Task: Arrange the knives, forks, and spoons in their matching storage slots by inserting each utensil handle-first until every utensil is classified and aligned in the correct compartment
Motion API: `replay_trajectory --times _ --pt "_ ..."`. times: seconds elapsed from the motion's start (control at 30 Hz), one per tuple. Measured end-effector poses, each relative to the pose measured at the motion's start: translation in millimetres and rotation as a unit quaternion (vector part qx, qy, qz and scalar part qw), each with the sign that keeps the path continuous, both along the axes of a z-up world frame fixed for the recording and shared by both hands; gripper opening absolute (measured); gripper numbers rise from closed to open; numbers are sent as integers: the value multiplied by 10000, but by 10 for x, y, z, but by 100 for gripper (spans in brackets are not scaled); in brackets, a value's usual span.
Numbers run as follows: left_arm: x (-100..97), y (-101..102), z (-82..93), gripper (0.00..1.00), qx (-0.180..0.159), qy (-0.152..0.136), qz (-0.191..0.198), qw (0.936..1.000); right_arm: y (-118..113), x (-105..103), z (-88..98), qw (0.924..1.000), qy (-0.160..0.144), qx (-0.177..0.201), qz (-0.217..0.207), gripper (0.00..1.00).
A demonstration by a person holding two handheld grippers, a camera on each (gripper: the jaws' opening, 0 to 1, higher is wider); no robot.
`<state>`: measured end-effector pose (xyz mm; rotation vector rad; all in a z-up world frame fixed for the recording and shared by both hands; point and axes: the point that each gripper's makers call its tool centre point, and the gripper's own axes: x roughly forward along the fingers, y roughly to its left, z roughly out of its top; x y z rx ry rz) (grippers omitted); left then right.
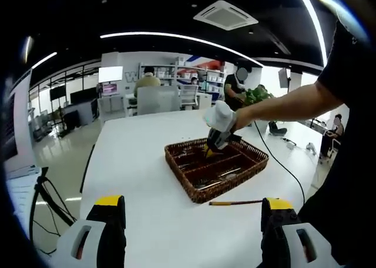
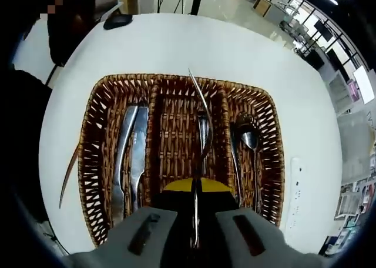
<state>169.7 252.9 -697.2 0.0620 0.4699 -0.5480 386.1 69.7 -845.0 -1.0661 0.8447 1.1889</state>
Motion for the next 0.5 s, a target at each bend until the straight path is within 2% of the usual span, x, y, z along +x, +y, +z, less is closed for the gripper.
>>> replay_trajectory --times 0.3,0.43,0.5 --pt "-18 3 -5 100 -19 -12 34 10000 4 -49 -114 10000 14 -72 -8 0" --pt "-32 10 -11 100 -20 -9 49 10000 0 -22 -195 9998 -29 -183 -119 0" --pt "-36 15 -15 100 -13 -6 51 10000 7 -38 -228 9995 54 -223 -196 0"
